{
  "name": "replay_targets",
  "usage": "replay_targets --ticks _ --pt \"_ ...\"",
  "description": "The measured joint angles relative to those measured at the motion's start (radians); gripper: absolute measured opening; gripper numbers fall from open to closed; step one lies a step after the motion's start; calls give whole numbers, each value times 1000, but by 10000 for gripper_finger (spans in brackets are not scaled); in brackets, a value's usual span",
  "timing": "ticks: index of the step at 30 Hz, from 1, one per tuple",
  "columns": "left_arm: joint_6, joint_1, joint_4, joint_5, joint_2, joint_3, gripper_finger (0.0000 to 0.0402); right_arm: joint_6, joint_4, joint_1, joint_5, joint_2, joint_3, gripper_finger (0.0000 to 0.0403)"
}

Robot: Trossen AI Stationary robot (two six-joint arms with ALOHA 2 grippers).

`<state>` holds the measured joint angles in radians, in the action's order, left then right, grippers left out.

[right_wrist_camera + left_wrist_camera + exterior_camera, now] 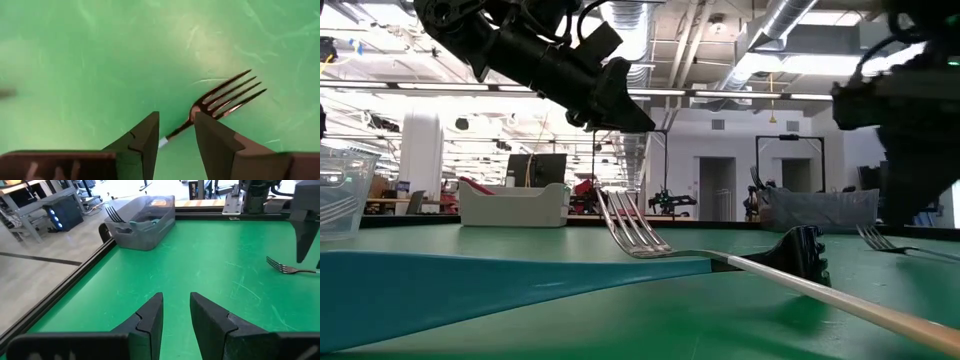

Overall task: Sort silverware by color (type)
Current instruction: Put the blue fork into the black bin

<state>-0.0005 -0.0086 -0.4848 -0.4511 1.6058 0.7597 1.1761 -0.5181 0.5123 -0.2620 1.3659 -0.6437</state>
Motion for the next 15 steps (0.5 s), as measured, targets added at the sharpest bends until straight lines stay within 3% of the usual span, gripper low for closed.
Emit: replay_targets --ticks 8,15 --pt "-4 0 1 -1 0 0 87 161 -4 -34 18 5 -26 152" --pt "-1 0 2 -1 0 0 87 292 -12 2 33 89 -26 152"
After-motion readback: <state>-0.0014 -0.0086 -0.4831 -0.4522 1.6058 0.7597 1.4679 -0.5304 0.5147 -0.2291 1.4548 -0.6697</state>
